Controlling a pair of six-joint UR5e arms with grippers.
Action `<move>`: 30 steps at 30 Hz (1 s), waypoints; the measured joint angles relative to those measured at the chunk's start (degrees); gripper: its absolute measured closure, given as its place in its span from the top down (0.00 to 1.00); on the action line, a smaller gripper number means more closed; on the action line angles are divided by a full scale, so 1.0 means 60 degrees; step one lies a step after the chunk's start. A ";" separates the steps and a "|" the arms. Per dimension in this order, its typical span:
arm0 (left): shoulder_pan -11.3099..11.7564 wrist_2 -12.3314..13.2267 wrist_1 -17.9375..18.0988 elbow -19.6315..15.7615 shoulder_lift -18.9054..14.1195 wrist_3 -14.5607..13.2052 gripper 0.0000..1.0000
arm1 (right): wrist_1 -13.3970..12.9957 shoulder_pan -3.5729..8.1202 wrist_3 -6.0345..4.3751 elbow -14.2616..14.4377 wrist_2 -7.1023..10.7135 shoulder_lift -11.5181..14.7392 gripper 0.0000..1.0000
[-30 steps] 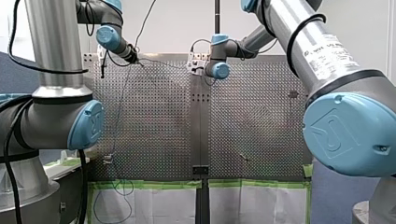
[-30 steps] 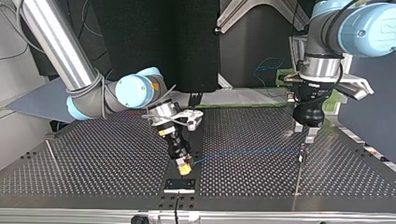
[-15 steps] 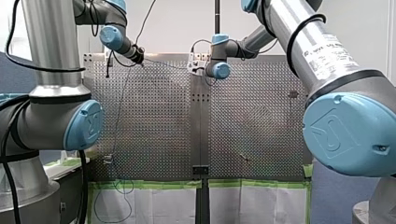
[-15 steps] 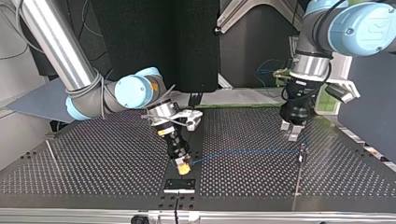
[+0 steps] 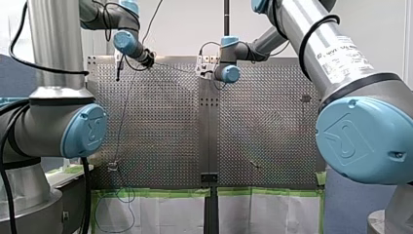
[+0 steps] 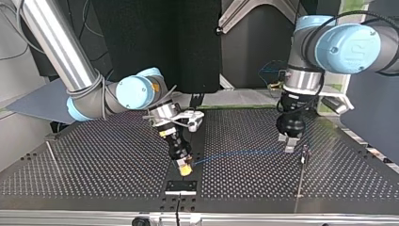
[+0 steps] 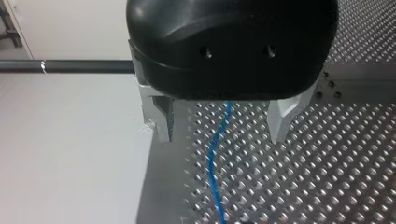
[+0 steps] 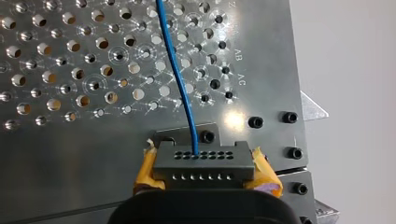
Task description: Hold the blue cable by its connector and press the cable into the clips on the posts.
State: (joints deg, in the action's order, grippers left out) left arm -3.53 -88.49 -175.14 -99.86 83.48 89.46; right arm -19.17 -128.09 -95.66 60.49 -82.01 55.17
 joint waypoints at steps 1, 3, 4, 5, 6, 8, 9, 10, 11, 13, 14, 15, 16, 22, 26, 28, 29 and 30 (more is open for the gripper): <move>-0.0025 -0.0104 0.0066 0.0009 0.0081 -0.0006 1.00 | -0.0002 0.0001 0.0001 0.0005 0.0000 0.0000 0.00; -0.0056 -0.0248 0.0182 0.0016 0.0158 -0.0005 1.00 | -0.0008 0.0001 0.0005 0.0013 0.0000 0.0000 0.00; -0.0068 -0.0344 0.0261 0.0018 0.0188 0.0000 1.00 | -0.0009 0.0001 0.0007 0.0016 0.0001 0.0000 0.00; -0.0074 -0.0419 0.0329 0.0018 0.0210 0.0006 1.00 | -0.0011 0.0001 0.0009 0.0016 0.0000 -0.0001 0.00; -0.0079 -0.0495 0.0403 0.0018 0.0238 0.0010 1.00 | -0.0012 0.0001 0.0011 0.0017 0.0000 -0.0001 0.00; -0.0091 -0.0676 0.0552 0.0019 0.0328 0.0007 1.00 | -0.0013 0.0002 0.0014 0.0018 0.0000 -0.0001 0.00; -0.0102 -0.0751 0.0612 0.0019 0.0380 0.0002 1.00 | -0.0013 0.0001 0.0016 0.0019 0.0000 -0.0001 0.00; -0.0122 -0.0844 0.0693 0.0019 0.0455 -0.0008 1.00 | -0.0013 0.0001 0.0017 0.0019 0.0000 0.0000 0.00; -0.0143 -0.0907 0.0756 0.0022 0.0516 -0.0017 1.00 | -0.0014 0.0001 0.0017 0.0020 0.0000 -0.0001 0.00; -0.0199 -0.1024 0.0911 0.0029 0.0672 -0.0022 1.00 | -0.0015 0.0001 0.0018 0.0020 0.0000 -0.0001 0.00; -0.0223 -0.1061 0.0991 0.0037 0.0725 -0.0020 1.00 | -0.0014 0.0001 0.0018 0.0020 0.0000 -0.0001 0.00; -0.0246 -0.1094 0.1073 0.0045 0.0765 -0.0013 1.00 | -0.0014 0.0001 0.0018 0.0020 0.0000 -0.0001 0.00; -0.0277 -0.1134 0.1168 0.0063 0.0803 0.0006 1.00 | -0.0014 0.0001 0.0018 0.0020 0.0000 -0.0001 0.00; -0.0423 -0.1340 0.1391 0.0305 0.0852 0.0072 1.00 | -0.0021 0.0003 0.0033 0.0020 0.0000 -0.0005 0.00; -0.0487 -0.1446 0.1388 0.0496 0.0914 0.0104 1.00 | -0.0017 0.0003 0.0043 0.0020 0.0000 -0.0006 0.00; -0.0532 -0.1468 0.1339 0.0585 0.1019 0.0117 1.00 | -0.0017 0.0003 0.0046 0.0020 0.0000 -0.0010 0.00; -0.0552 -0.1472 0.1322 0.0616 0.1071 0.0119 1.00 | -0.0017 0.0003 0.0046 0.0020 0.0000 -0.0012 0.00; -0.0574 -0.1476 0.1311 0.0643 0.1127 0.0122 1.00 | -0.0016 0.0002 0.0047 0.0020 0.0000 -0.0013 0.00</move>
State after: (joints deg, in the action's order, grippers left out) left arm -6.97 -97.34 -167.28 -96.00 90.24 90.19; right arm -19.27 -128.08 -95.38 60.61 -82.01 55.09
